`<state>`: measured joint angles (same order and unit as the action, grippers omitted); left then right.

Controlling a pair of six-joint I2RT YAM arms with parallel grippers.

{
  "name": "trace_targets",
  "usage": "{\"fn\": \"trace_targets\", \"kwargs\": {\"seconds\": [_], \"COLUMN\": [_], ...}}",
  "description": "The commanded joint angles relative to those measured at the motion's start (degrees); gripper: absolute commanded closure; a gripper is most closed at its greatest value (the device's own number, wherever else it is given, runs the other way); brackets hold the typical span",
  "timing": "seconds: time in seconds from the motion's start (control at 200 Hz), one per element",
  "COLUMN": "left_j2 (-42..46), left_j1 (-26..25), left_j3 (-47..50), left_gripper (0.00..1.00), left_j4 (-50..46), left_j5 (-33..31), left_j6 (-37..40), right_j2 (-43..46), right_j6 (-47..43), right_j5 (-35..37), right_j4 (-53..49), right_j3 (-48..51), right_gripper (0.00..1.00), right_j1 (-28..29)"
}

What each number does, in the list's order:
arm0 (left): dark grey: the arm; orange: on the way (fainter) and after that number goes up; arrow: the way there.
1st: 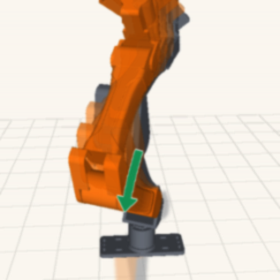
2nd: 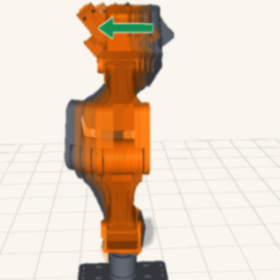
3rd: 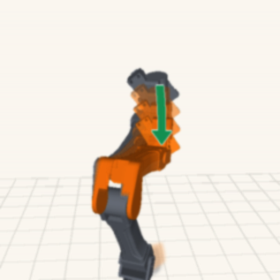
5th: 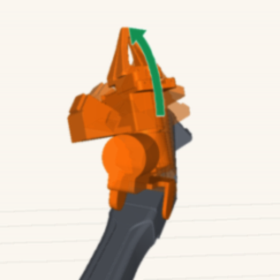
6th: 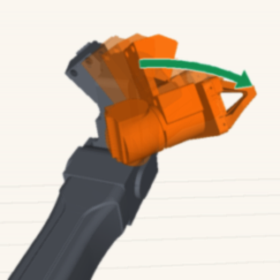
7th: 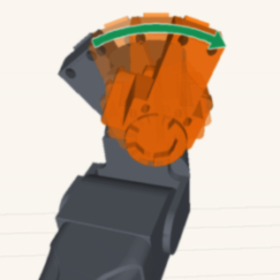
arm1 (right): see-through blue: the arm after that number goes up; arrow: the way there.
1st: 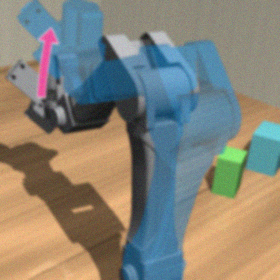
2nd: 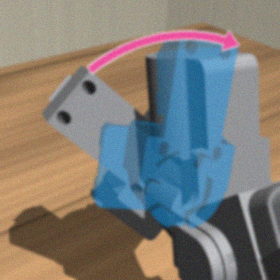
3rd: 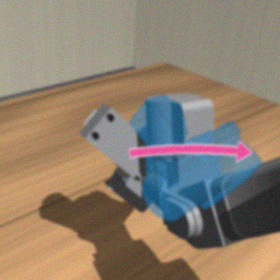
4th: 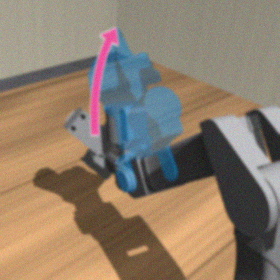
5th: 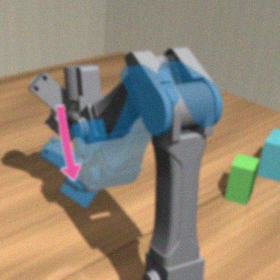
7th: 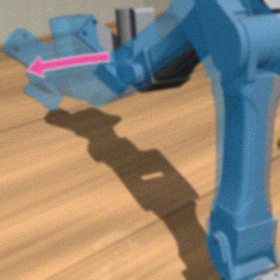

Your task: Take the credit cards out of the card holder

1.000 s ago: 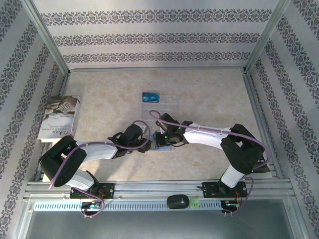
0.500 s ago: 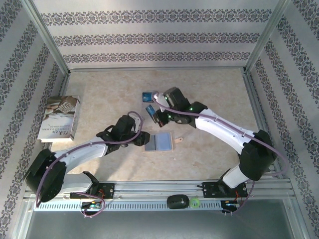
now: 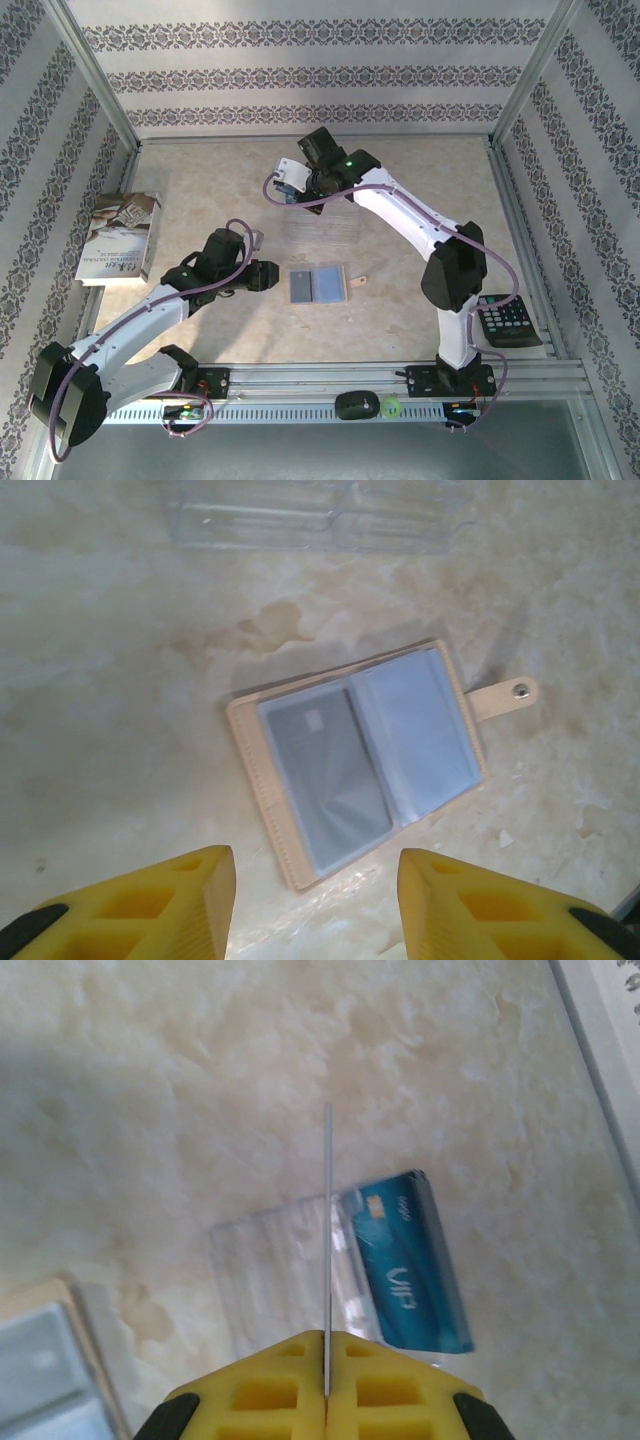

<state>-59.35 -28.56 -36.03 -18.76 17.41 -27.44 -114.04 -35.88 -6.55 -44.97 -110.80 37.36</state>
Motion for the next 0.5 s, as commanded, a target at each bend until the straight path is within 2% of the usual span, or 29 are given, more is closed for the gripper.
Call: {"fn": "trace_targets", "kwargs": {"seconds": [0.0, 0.495], "left_j2": [0.3, -2.3], "left_j1": [1.6, 5.4], "left_j3": [-2.2, -2.6], "left_gripper": [0.53, 0.54], "left_j4": [-5.4, -5.1], "left_j5": [0.3, 2.4], "left_j6": [-0.4, -1.0], "right_j2": [-1.2, -11.7], "right_j6": [-9.6, -18.9], "right_j5": [2.6, 0.9], "right_j4": [-3.5, -9.5], "right_j3": [-4.2, -13.7], "right_gripper": [1.00, 1.00], "right_j1": [-1.4, -3.3]}}
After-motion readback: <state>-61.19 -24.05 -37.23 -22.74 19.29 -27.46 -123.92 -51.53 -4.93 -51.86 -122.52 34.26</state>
